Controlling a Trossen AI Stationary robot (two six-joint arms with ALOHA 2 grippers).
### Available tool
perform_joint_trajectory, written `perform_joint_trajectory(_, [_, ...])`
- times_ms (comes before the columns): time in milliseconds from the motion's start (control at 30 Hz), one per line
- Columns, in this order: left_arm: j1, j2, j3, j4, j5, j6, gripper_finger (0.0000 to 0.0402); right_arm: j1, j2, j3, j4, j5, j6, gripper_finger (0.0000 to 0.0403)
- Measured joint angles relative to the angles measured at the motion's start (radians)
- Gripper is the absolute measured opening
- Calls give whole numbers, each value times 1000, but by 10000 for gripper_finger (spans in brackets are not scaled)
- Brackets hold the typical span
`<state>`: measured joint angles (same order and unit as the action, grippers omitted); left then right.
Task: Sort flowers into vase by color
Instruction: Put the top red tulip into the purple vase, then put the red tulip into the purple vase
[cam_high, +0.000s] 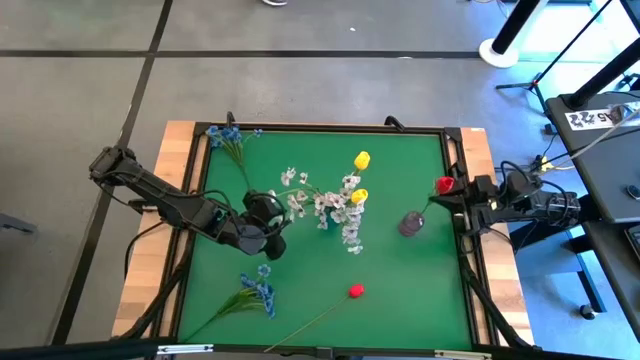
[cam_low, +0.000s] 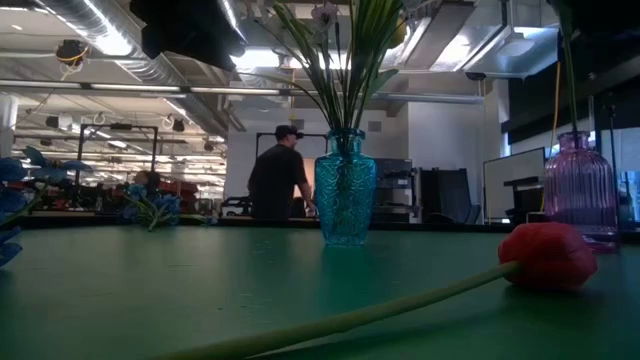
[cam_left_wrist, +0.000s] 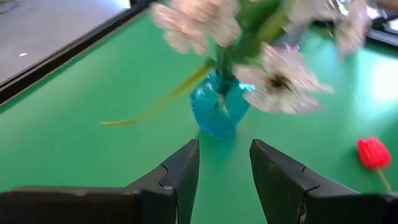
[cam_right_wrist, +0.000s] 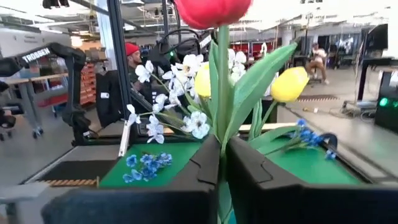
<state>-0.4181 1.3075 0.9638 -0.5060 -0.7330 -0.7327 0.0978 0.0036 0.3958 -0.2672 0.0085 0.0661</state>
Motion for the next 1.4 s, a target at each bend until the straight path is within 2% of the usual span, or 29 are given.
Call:
perform_joint_trajectory(67, [-9, 0, 0, 1, 32, 44, 140, 0, 0, 0, -17, 1, 39, 36])
perform_joint_trajectory(300, [-43, -5, 1, 52, 48, 137, 140, 0, 1, 0, -60, 10, 111, 93])
perform_joint_trajectory(367, [-55, -14, 12, 45, 114, 159, 140, 0, 7, 1, -82, 10, 112, 113])
perform_joint_trajectory(467, [-77, -26, 44, 45, 281, 196, 140, 0, 26, 25, -162, 29, 114, 143])
perform_joint_trajectory(533, [-99, -28, 64, 74, 318, 196, 140, 0, 54, 61, -222, 62, 119, 162])
perform_joint_trajectory(767, [-193, 44, 66, 233, 321, 222, 140, 0, 173, 215, -383, 88, 135, 207])
perform_joint_trajectory(933, [-228, 162, 66, 306, 258, 210, 140, 0, 252, 311, -476, 88, 160, 215])
perform_joint_trajectory(1167, [-211, 339, 65, 363, 167, 161, 140, 0, 327, 454, -660, 85, 222, 216])
perform_joint_trajectory(1267, [-192, 415, 64, 456, 165, 158, 140, 0, 353, 527, -751, 90, 271, 216])
perform_joint_trajectory(1400, [-171, 521, 64, 618, 164, 160, 140, 0, 371, 594, -847, 156, 312, 216])
